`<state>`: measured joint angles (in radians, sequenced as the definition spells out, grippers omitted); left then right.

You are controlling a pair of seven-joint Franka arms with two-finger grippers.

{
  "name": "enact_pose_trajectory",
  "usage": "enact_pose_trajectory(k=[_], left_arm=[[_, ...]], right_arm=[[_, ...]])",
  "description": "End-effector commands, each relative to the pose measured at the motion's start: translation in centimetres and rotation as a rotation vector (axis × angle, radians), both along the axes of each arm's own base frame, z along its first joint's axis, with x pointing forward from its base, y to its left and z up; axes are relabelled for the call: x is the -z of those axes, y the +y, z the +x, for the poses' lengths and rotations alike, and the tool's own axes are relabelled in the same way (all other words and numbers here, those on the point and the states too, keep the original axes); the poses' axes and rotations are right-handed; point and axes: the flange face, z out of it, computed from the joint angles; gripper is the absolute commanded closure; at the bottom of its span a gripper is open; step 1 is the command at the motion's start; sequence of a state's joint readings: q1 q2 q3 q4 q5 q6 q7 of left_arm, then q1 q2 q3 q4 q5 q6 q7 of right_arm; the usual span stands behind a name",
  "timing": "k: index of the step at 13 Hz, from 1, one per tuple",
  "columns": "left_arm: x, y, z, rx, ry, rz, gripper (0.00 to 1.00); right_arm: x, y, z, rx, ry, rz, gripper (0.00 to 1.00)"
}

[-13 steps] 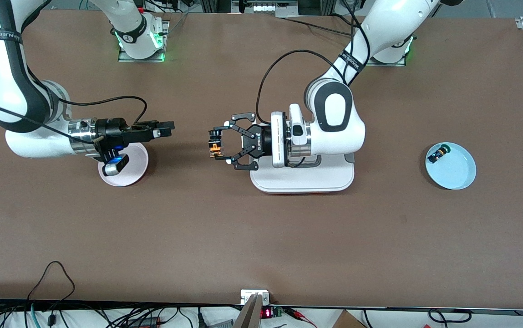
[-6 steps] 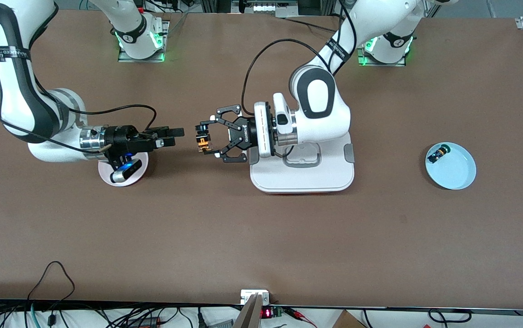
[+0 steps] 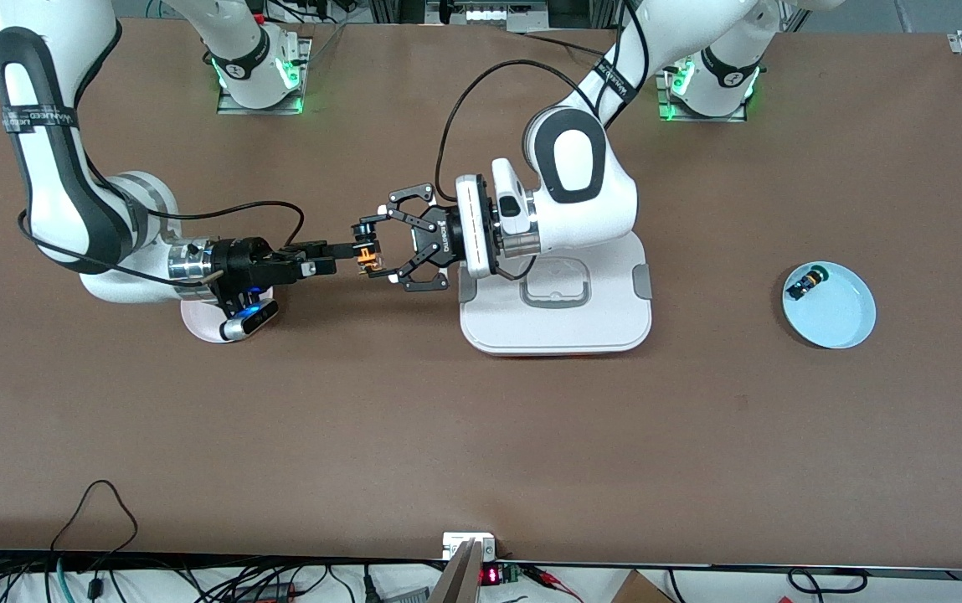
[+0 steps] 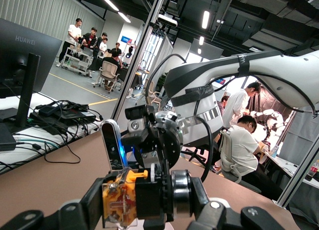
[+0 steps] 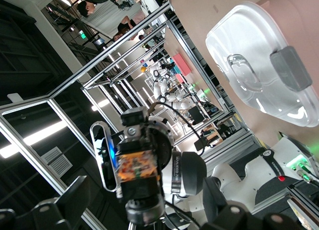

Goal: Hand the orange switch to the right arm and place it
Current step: 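Close the right gripper on the switch held by the left gripper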

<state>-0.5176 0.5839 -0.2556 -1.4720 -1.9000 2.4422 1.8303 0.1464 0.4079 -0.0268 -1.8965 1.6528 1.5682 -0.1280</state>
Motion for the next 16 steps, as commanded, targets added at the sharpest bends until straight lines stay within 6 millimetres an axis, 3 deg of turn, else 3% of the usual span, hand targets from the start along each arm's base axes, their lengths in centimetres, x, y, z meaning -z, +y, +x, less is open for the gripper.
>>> enact_pose_trajectory(k=[1, 4, 16], left_arm=[[-1.5, 0.0, -0.3, -0.025, -0.004, -0.017, 1.00], [-1.7, 0.1, -0.3, -0.026, -0.008, -0.018, 1.00], [-1.7, 0.2, -0.2, -0.028, -0.008, -0.018, 1.00]], right_arm=[[-0.7, 0.8, 0.4, 0.006, -0.033, 0.014, 0.00], [-1.5, 2.3, 0.4, -0.011, -0.050, 0.024, 0.00], [-2.1, 4.4, 0.0, -0.044, -0.111, 0.039, 0.00]])
